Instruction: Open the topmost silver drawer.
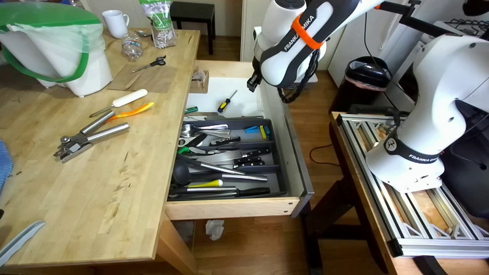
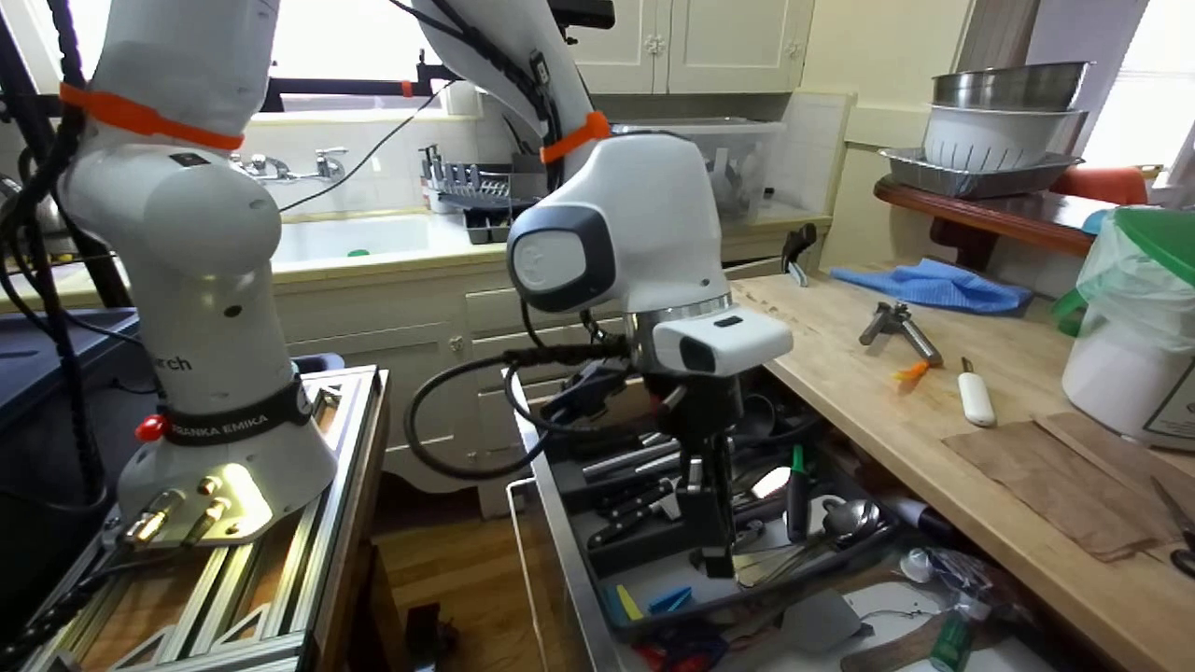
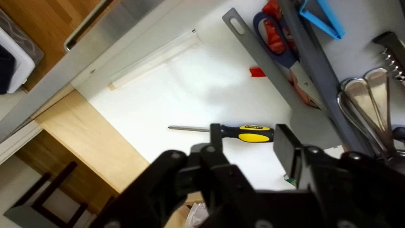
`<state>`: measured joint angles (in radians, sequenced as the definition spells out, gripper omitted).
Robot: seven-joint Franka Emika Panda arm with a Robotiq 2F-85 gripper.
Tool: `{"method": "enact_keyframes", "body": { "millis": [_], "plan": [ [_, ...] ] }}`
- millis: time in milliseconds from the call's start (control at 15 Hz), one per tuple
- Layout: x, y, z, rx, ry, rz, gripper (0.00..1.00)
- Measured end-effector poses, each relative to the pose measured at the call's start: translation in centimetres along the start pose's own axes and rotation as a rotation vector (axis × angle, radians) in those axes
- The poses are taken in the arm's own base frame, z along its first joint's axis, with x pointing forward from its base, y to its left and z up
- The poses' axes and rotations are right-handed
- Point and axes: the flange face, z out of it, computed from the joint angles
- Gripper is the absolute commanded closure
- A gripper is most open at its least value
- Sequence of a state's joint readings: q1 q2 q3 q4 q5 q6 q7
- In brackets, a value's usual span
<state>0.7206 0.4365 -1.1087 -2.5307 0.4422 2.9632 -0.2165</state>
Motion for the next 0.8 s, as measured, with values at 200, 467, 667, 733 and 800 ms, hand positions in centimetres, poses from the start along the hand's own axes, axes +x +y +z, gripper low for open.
{"method": "enact_keyframes", "body": {
  "millis": [200, 467, 667, 733, 800],
  "plan": [
    [2.0, -1.7, -3.8, 0.025, -0.062, -0.055, 0.01],
    [3.9, -5.0, -10.2, 0.138, -0.142, -0.171, 0.00],
    [5.2, -6.8, -15.5, 0.247, -0.179, -0.274, 0.00],
    [5.6, -7.1, -16.7, 0.258, -0.169, -0.283, 0.00],
    [5.7, -7.2, -16.7, 0.254, -0.167, -0.285, 0.00]
  ]
}}
